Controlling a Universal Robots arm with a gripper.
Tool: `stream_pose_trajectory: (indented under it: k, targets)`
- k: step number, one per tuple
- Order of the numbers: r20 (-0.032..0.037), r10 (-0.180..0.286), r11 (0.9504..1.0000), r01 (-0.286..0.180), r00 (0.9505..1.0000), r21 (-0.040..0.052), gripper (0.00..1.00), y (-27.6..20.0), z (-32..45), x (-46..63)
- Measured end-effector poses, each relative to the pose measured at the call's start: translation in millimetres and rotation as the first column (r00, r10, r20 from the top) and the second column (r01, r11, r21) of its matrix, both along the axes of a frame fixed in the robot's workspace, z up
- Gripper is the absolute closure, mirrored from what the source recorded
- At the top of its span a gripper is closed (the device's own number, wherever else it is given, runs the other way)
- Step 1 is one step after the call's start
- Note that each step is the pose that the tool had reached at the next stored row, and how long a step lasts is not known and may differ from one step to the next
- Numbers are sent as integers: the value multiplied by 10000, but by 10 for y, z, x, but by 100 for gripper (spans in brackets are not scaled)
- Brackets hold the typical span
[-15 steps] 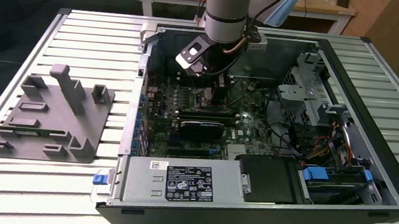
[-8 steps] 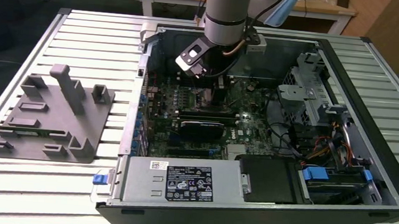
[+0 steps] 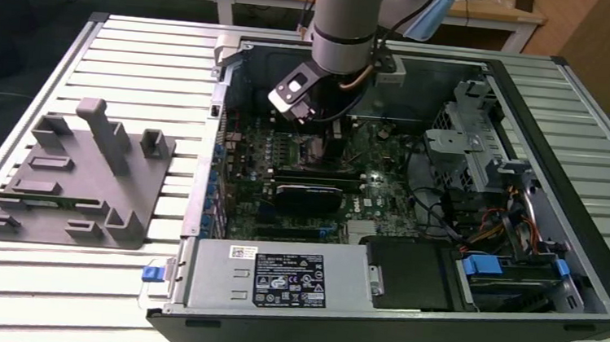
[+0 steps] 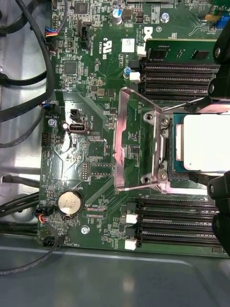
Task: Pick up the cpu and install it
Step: 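Place the cpu into insertion slot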
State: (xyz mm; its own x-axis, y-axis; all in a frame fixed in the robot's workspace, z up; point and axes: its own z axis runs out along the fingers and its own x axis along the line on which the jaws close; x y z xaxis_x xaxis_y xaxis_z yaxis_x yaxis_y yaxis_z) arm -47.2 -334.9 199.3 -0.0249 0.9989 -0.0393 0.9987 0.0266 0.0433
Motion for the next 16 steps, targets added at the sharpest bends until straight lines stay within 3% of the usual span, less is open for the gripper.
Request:
stream_pose_trajectory:
  k: [13, 14, 16]
  targets:
    - [0, 0, 10000, 0, 10000, 1, 45, 0, -13, -1]
    - [0, 0, 10000, 0, 10000, 0, 38, 0, -13, -1]
    - [0, 0, 10000, 0, 10000, -1, 38, 0, -13, -1]
